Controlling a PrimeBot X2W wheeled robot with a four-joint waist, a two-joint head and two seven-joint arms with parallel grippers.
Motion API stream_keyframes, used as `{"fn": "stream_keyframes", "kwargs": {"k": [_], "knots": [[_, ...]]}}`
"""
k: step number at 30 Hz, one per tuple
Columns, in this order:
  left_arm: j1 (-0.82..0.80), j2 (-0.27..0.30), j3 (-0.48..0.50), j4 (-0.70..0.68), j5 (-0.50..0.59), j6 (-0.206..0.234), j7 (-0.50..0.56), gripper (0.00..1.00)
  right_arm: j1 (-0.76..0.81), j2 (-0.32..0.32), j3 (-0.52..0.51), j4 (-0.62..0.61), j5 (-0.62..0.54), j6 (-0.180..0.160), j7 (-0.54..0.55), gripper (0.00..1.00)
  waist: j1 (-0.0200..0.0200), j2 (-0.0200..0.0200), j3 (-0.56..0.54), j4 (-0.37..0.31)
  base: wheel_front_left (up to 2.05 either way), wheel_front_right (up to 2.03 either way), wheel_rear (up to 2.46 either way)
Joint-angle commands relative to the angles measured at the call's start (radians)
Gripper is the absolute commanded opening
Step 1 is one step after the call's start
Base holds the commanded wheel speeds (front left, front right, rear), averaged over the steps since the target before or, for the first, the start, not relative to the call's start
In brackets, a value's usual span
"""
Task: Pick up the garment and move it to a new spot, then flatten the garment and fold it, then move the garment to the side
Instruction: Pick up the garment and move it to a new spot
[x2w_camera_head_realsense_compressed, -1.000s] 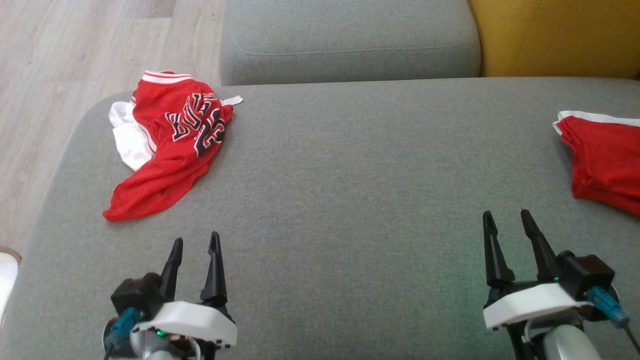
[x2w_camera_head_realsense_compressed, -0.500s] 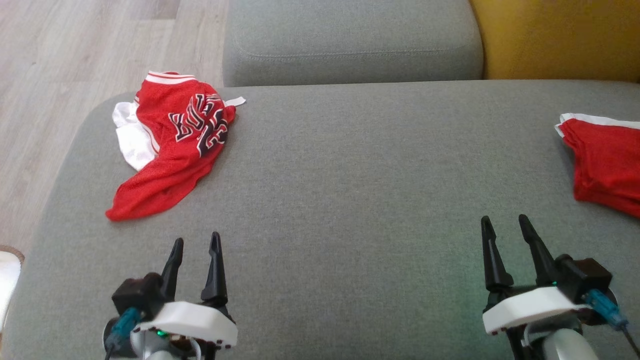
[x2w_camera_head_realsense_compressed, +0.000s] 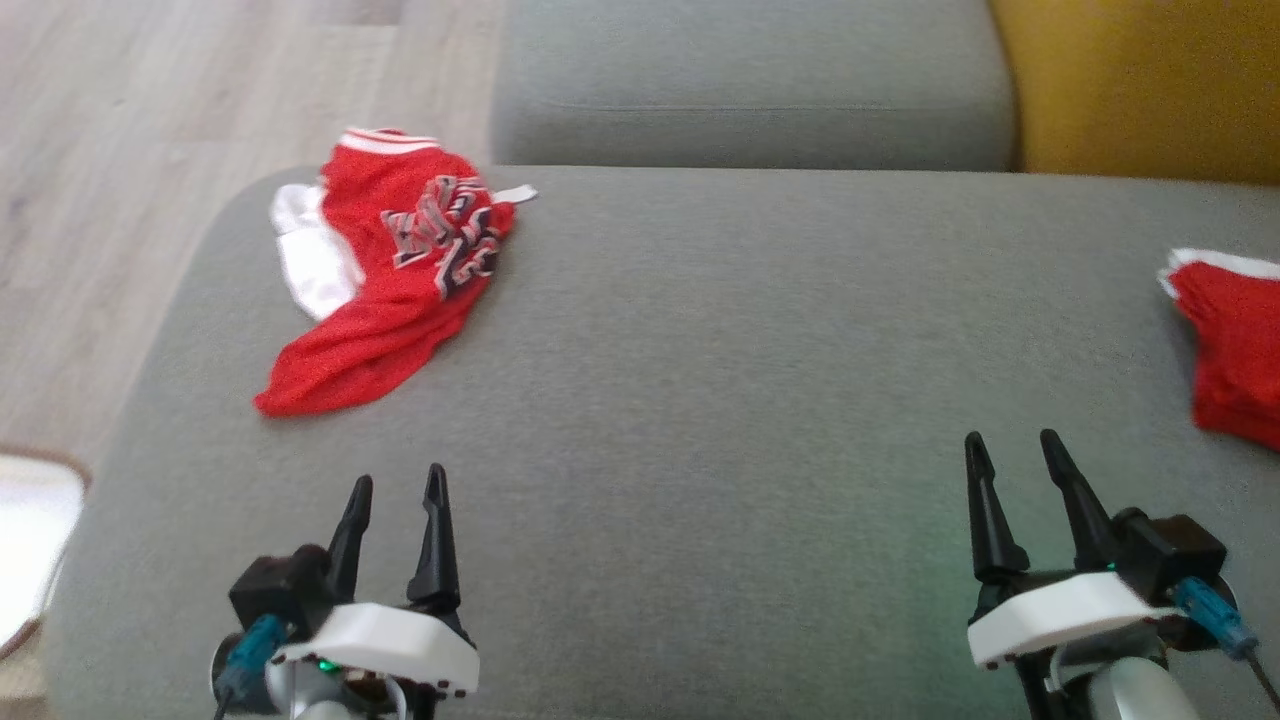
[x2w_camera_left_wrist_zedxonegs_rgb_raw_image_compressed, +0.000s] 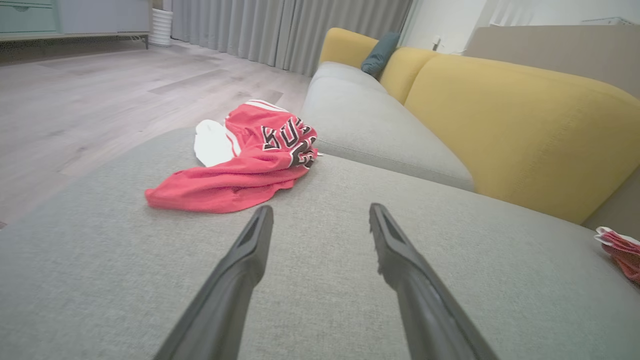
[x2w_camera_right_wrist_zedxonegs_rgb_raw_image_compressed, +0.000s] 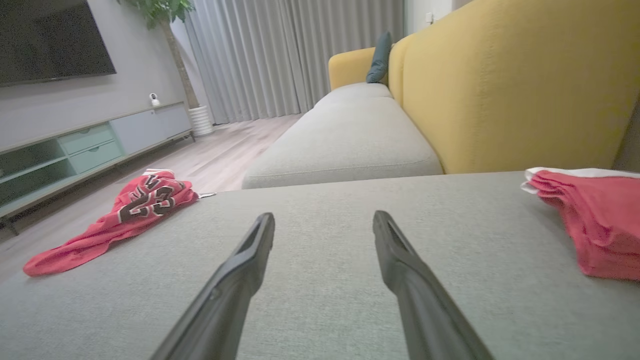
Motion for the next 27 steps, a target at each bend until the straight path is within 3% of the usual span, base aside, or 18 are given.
{"fn": "stream_keyframes", "kwargs": {"k": [1, 14, 21, 27], "knots": [[-0.04, -0.004, 0.026, -0.032, 0.005, -0.005, -0.012, 1.0, -0.031, -0.004, 0.026, -0.036, -0.001, 0.007, -0.003, 1.0, 0.0, 0.0, -0.002, 0.045, 0.0, 0.0, 0.0], [-0.026, 0.012, 0.054, -0.051, 0.023, -0.008, -0.012, 1.0, -0.037, -0.004, 0.059, -0.036, 0.023, 0.007, -0.013, 1.0, 0.0, 0.0, -0.014, 0.316, 0.0, 0.0, 0.0], [-0.01, 0.019, 0.068, -0.069, 0.022, -0.005, -0.012, 1.0, -0.042, -0.004, 0.078, -0.029, 0.028, 0.007, -0.016, 1.0, 0.0, 0.0, -0.012, 0.388, 0.0, 0.0, 0.0], [-0.005, 0.019, 0.073, -0.08, 0.021, -0.004, -0.012, 1.0, -0.051, -0.004, 0.087, -0.026, 0.026, 0.007, -0.016, 1.0, 0.0, 0.0, -0.004, 0.404, 0.0, 0.0, 0.0]]}}
